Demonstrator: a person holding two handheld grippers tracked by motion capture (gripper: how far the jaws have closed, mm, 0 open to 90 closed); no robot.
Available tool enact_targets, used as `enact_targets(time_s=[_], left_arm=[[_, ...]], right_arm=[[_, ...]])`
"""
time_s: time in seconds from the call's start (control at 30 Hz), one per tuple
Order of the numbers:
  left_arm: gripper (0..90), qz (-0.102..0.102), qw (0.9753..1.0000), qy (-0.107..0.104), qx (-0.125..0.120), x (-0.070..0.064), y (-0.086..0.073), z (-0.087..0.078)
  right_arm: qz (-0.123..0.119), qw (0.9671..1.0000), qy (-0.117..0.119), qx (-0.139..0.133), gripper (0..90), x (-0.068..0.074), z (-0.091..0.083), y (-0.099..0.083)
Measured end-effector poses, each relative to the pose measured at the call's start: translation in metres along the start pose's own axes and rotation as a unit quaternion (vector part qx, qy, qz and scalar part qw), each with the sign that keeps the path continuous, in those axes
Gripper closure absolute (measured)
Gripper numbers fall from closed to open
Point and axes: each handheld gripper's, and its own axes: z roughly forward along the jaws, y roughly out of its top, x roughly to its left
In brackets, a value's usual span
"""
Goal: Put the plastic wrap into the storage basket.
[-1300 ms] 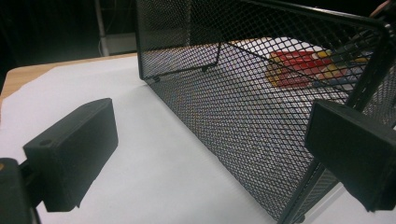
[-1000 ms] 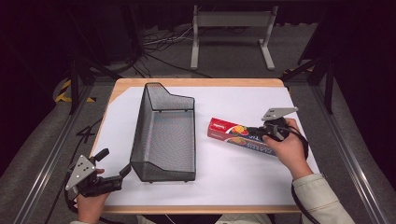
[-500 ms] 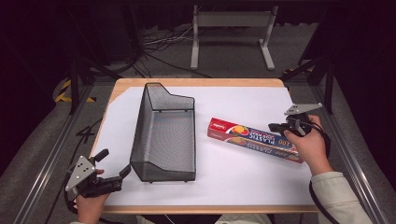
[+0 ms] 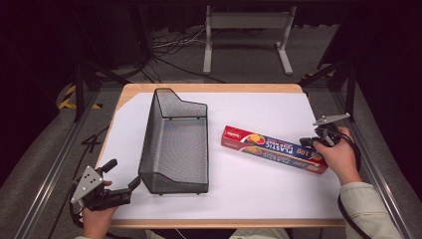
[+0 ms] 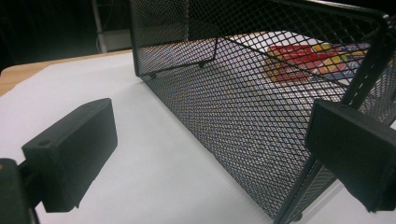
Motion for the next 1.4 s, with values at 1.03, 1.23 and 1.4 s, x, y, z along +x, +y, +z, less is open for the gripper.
enact_targets(time_s=[1.03,1.23,1.4], left_arm=[[3.0,-0.004,1.0000,-0.001,0.000,0.001,-0.001,-0.001],[3.0,-0.005,1.0000,0.000,0.000,0.001,0.000,0.000],[3.0,-0.005,1.0000,-0.001,0.000,0.000,0.000,0.000]], right_arm=[[0.045,0.9944,0.029,0.091,90.0,0.010,-0.009,-0.026],[0.036,0.9933,0.038,0.102,90.0,0.025,-0.015,-0.033],[0.011,0.9913,0.046,0.123,90.0,0.045,-0.018,-0.038]])
